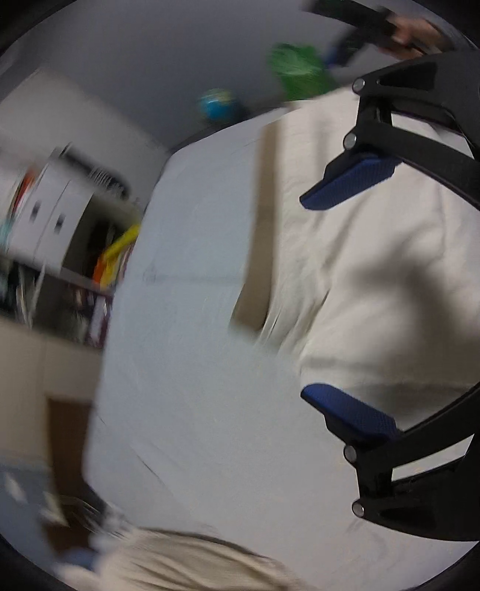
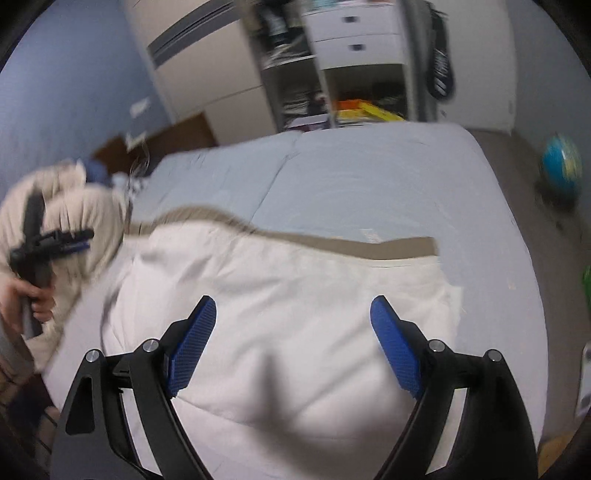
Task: Fold large clothes
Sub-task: 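Lay the tan-lined hem flat with both grippers and press it down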
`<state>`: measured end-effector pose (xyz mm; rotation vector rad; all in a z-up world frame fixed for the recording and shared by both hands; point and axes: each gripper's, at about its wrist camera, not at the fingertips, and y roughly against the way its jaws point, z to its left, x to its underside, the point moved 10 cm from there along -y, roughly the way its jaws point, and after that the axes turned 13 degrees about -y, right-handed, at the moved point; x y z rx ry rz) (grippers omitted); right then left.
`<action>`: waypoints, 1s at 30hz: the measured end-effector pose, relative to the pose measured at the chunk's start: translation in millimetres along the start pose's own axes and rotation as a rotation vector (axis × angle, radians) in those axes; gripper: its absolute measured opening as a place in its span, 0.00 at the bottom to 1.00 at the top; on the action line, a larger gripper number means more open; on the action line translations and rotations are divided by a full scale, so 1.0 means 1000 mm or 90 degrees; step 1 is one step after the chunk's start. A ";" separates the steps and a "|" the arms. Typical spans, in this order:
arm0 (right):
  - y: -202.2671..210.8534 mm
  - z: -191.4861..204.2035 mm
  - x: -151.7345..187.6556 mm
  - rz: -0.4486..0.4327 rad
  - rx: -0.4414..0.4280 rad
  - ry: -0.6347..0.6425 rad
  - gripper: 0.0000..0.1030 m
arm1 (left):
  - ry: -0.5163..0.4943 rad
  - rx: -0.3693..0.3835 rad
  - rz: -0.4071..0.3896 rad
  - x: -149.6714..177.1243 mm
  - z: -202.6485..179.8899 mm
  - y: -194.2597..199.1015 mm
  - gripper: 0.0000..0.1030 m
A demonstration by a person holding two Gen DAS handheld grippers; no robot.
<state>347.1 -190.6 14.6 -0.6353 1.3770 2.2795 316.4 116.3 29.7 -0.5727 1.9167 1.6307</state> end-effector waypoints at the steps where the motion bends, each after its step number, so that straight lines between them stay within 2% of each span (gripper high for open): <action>1: -0.005 0.005 0.002 0.001 0.006 0.009 0.79 | -0.029 0.000 -0.006 0.003 -0.017 0.001 0.86; 4: -0.017 0.019 0.001 -0.004 0.017 0.020 0.79 | -0.115 -0.010 -0.031 0.010 -0.076 -0.001 0.85; 7: -0.030 0.028 0.001 -0.008 0.024 0.024 0.79 | -0.168 -0.030 -0.038 0.014 -0.119 -0.017 0.85; 11: -0.057 0.029 -0.003 -0.010 0.039 0.016 0.79 | -0.175 -0.057 -0.019 0.013 -0.144 -0.054 0.82; 14: -0.081 0.020 0.001 -0.001 0.061 0.009 0.79 | -0.148 -0.076 0.016 0.021 -0.130 -0.083 0.82; 17: -0.101 0.010 0.008 0.014 0.078 0.015 0.79 | -0.127 -0.061 0.045 0.026 -0.116 -0.107 0.82; 24: -0.129 0.002 0.016 0.030 0.093 0.031 0.79 | -0.134 -0.052 0.072 0.038 -0.105 -0.133 0.87; 30: -0.145 -0.006 0.019 0.033 0.095 0.020 0.80 | -0.128 -0.057 0.075 0.042 -0.101 -0.152 0.91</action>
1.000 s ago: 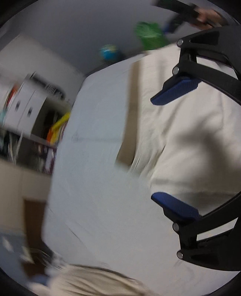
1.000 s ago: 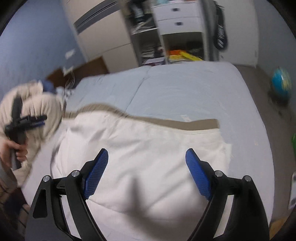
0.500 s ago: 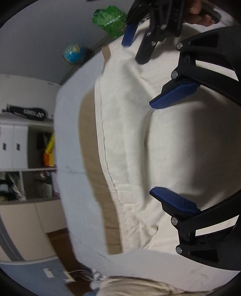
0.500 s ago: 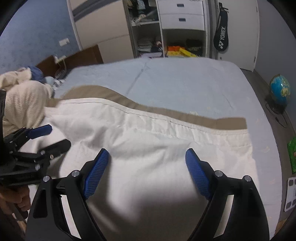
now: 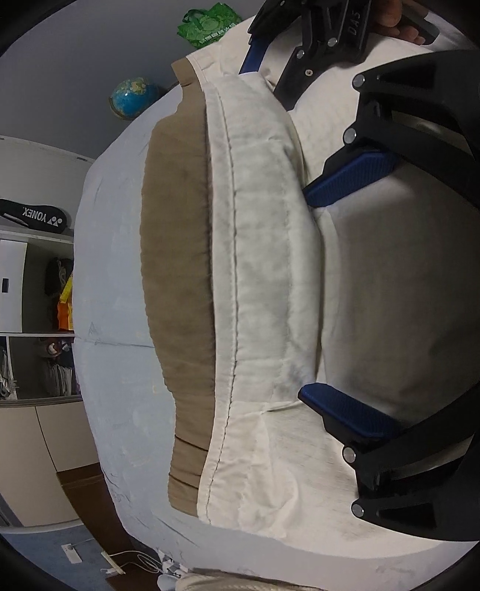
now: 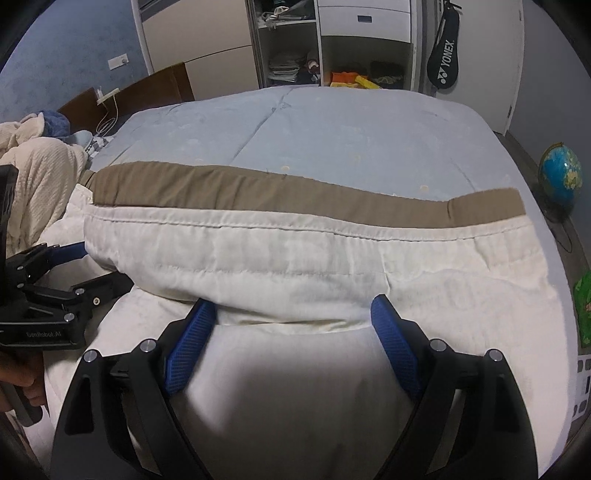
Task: Fold large clothes
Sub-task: 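Lay the tan-lined hem flat with both grippers and press it down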
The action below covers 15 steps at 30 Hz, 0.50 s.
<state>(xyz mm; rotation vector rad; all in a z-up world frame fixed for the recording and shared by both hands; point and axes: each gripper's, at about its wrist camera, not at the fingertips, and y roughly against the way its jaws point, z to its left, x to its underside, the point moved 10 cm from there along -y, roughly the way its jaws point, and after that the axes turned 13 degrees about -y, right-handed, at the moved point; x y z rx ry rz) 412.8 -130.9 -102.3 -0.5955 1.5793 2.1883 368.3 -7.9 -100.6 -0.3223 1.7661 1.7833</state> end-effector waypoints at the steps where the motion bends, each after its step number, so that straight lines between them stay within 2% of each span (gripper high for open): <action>1: -0.003 -0.001 0.000 -0.001 -0.001 -0.003 0.80 | 0.001 -0.001 0.000 0.000 0.000 -0.003 0.91; 15: -0.022 -0.001 0.003 -0.020 0.005 -0.003 0.82 | 0.006 -0.013 -0.026 -0.002 -0.002 -0.024 0.95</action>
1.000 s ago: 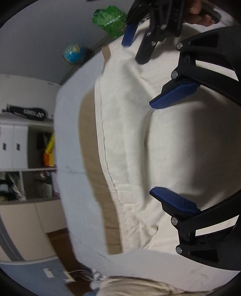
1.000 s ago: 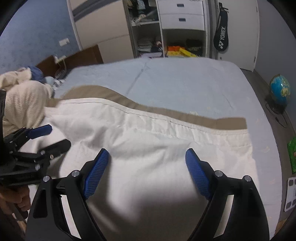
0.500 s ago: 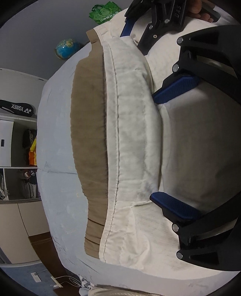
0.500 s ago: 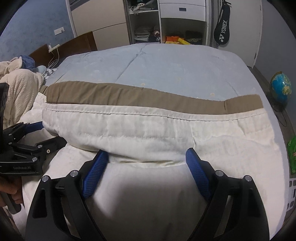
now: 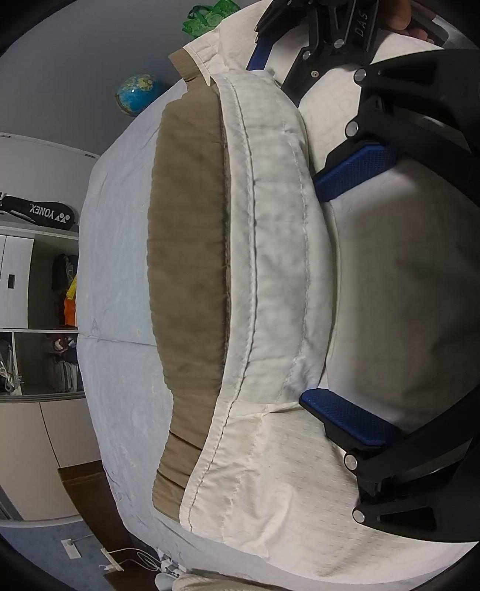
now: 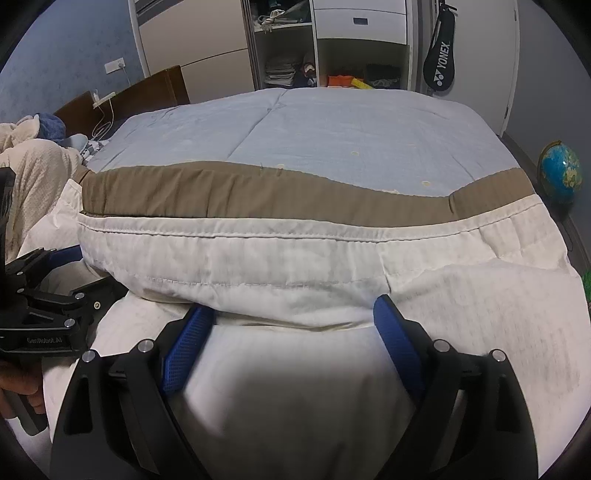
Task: Fold large clothes
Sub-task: 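Lay the tan-lined hem flat with both grippers and press it down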
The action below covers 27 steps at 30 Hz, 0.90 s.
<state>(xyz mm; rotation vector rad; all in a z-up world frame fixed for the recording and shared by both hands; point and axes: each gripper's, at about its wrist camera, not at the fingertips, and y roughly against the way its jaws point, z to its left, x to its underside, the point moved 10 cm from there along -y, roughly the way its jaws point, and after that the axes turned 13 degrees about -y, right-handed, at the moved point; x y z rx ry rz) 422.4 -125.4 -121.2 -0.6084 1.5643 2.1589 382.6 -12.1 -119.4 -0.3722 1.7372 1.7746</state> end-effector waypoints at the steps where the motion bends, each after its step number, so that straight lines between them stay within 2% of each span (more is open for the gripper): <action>1: -0.002 0.000 0.000 0.001 0.001 0.001 0.83 | 0.000 -0.001 -0.002 0.001 0.001 -0.001 0.95; 13: -0.013 0.004 0.005 0.018 0.016 0.004 0.83 | -0.004 -0.009 0.000 0.005 -0.001 -0.006 0.95; 19: -0.015 0.003 0.006 0.053 0.030 0.006 0.83 | -0.008 -0.006 0.046 0.005 -0.001 -0.009 0.95; 23: -0.018 0.003 0.006 0.095 0.043 0.004 0.83 | -0.004 -0.001 0.087 0.004 -0.001 -0.013 0.95; 27: -0.022 0.003 0.004 0.122 0.048 0.003 0.83 | -0.002 -0.004 0.102 0.003 -0.001 -0.015 0.95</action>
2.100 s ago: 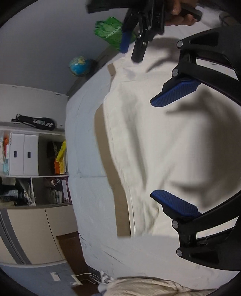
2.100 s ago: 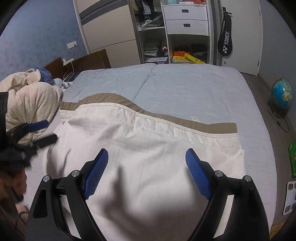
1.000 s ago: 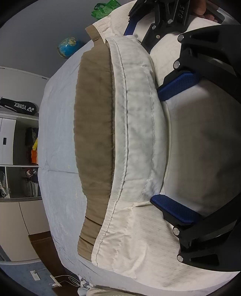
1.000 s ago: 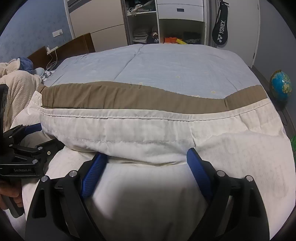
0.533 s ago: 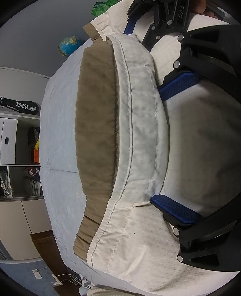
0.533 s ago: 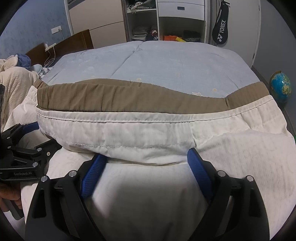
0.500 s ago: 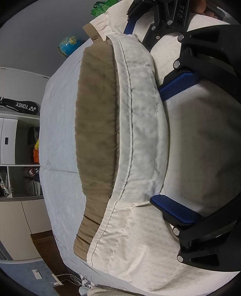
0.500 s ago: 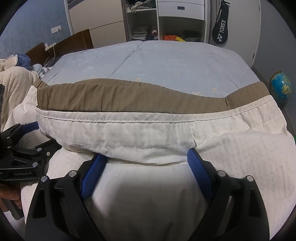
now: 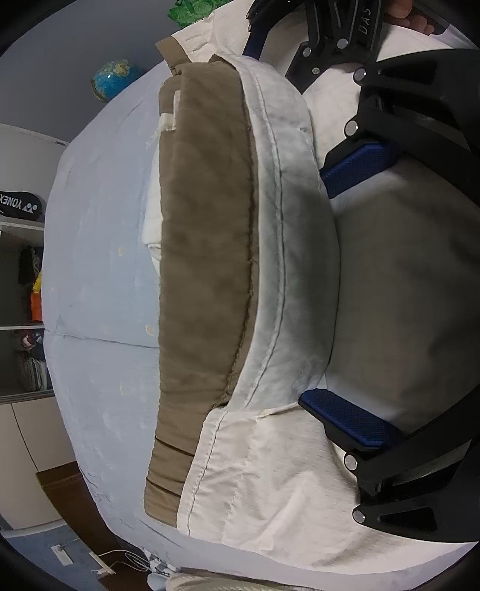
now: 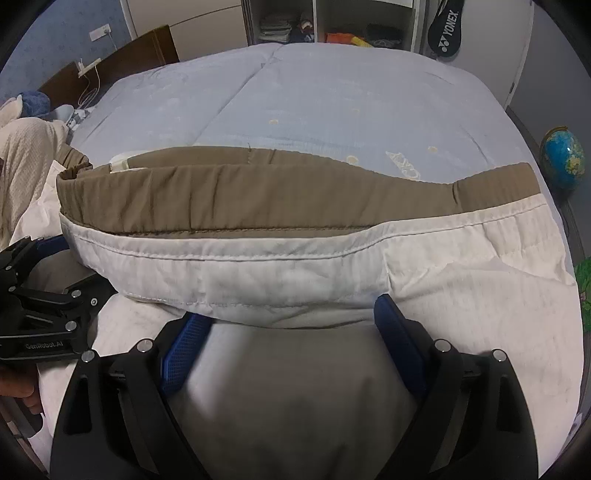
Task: Fold large clothes
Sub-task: 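Lay the tan-lined hem flat with both grippers and press it down, then open both grippers and withdraw them from the folded jacket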
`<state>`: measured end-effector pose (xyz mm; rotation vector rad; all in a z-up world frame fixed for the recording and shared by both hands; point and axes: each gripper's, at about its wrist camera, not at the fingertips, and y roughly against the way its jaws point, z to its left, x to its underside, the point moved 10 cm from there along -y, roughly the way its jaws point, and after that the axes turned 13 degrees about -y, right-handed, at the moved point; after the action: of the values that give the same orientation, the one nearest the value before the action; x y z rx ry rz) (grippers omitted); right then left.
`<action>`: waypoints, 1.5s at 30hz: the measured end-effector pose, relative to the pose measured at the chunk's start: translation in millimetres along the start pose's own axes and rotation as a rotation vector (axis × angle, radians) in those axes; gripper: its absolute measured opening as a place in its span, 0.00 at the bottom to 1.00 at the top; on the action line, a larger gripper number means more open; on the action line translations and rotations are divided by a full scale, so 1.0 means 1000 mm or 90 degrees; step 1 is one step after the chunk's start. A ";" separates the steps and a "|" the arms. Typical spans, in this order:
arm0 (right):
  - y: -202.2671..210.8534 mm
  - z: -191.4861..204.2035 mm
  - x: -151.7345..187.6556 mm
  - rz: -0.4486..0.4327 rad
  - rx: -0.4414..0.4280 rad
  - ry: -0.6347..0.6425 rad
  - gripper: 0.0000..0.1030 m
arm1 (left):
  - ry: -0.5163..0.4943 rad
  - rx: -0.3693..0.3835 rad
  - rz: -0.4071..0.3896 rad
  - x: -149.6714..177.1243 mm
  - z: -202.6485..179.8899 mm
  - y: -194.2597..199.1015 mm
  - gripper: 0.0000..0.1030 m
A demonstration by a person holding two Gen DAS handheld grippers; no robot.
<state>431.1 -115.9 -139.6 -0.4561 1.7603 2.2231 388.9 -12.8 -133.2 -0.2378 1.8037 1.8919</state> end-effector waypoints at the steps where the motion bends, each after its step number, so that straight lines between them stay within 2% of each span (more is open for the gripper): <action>1: -0.001 0.000 0.000 0.001 -0.002 0.000 0.83 | -0.001 0.001 0.001 -0.001 0.000 0.000 0.95; 11: -0.004 -0.001 0.002 -0.002 -0.001 0.002 0.83 | -0.004 0.003 -0.005 0.002 -0.002 -0.002 0.95; 17: 0.033 -0.006 0.005 -0.063 -0.021 0.004 0.83 | 0.028 0.039 -0.020 0.003 0.002 0.019 0.94; 19: 0.052 -0.011 0.009 -0.084 -0.032 -0.005 0.83 | 0.033 0.061 -0.051 0.004 0.000 0.035 0.94; 24: 0.098 -0.023 0.024 -0.112 -0.066 -0.031 0.83 | 0.039 0.077 -0.110 0.024 -0.005 0.082 0.94; 27: 0.124 -0.028 0.038 -0.116 -0.075 -0.034 0.84 | 0.039 0.072 -0.126 0.044 -0.009 0.110 0.94; 29: 0.140 -0.030 0.051 -0.119 -0.079 -0.037 0.89 | 0.042 0.072 -0.123 0.057 -0.012 0.123 0.94; 31: 0.156 -0.028 0.061 -0.133 -0.074 -0.029 0.91 | 0.045 0.061 -0.112 0.073 -0.014 0.135 0.94; 36: 0.187 -0.023 0.086 -0.143 -0.060 -0.010 0.92 | 0.042 0.031 -0.139 0.104 -0.016 0.178 0.94; 40: 0.213 -0.023 0.115 -0.155 -0.053 -0.008 0.93 | 0.003 0.003 -0.158 0.126 -0.024 0.212 0.94; 45: 0.241 -0.023 0.142 -0.161 -0.044 -0.003 0.93 | -0.014 -0.007 -0.179 0.136 -0.032 0.243 0.94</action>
<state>207.3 -191.0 12.2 -0.6495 1.5313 2.1096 151.2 -7.7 14.9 -0.4488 1.6491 1.7007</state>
